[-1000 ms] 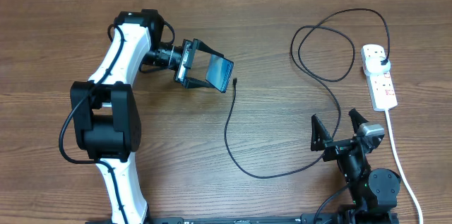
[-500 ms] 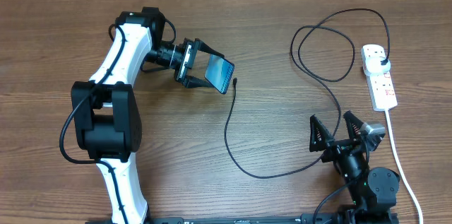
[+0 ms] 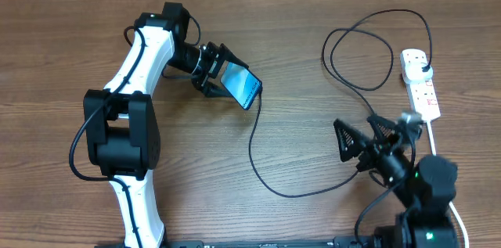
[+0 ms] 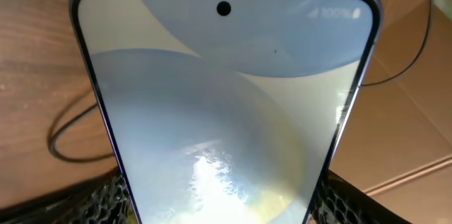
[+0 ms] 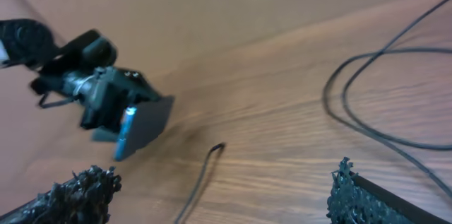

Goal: Plug charger to phone and switch on socket
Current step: 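Move the right gripper toward the phone held by the left gripper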

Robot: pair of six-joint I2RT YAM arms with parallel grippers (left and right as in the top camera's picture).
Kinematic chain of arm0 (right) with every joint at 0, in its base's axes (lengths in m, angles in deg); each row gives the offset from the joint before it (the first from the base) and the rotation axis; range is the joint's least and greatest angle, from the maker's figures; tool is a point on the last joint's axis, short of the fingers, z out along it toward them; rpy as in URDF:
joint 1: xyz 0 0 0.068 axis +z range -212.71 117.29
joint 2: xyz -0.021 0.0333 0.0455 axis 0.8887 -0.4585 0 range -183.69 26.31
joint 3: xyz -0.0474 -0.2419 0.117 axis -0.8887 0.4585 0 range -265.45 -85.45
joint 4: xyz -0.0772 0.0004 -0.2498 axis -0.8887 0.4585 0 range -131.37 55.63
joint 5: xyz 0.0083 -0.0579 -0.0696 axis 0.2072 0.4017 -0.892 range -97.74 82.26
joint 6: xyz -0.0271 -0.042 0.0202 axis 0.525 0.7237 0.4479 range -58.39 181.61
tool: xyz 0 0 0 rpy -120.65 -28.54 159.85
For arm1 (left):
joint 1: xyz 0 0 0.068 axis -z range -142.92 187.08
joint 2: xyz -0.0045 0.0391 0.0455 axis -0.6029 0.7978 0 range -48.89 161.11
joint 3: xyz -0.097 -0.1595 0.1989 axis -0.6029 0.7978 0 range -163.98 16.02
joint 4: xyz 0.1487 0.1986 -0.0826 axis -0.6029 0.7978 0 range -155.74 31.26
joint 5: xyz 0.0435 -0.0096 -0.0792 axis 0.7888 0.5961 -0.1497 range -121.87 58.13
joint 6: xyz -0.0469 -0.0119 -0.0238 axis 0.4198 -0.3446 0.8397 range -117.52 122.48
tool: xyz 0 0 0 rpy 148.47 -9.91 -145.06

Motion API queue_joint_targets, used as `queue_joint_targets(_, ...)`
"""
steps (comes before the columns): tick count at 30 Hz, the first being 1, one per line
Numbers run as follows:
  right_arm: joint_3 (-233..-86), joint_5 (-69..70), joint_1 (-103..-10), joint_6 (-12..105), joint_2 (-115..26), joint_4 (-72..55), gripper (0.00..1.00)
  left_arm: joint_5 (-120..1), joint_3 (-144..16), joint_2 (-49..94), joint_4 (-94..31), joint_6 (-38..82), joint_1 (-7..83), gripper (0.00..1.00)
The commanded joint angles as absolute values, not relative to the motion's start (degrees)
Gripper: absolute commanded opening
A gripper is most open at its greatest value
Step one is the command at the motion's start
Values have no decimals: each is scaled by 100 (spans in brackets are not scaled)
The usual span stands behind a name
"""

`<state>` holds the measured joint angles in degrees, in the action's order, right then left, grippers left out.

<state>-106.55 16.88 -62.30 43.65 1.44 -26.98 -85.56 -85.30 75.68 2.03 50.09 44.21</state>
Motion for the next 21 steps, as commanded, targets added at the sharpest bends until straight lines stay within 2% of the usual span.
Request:
queue_joint_targets(1, -11436, 2396, -6246, 4370, -747, -2423, 100, -8526, -8700, 7590, -14, 5016, 4461, 68)
queue_joint_targets(5, -12529, 3290, -6239, 4405, -2430, -1625, 100, -8530, -8700, 7590, -313, 5055, 4485, 70)
queue_joint_targets(8, -12946, 4092, -6241, 4396, -3425, -1540, 100, -8550, -8700, 7590, -447, 5143, 4522, 70)
queue_joint_targets(12, -12968, 5104, -6233, 3386, -4409, -2622, 100, -8545, -8700, 7590, -495, 5398, 4544, 72)
queue_joint_targets(13, -12968, 5338, -6088, 3375, -4699, -3177, 92, -8543, -8700, 7590, -512, 5503, 4552, 71)
queue_joint_targets(15, -12968, 4853, -5833, 3294, -4854, -3432, 91, -8543, -8700, 7590, -519, 5615, 4572, 71)
queue_joint_targets(21, -12968, 2230, -4676, 2518, -5001, -3491, 90, -8502, -8700, 7590, -584, 5726, 4585, 70)
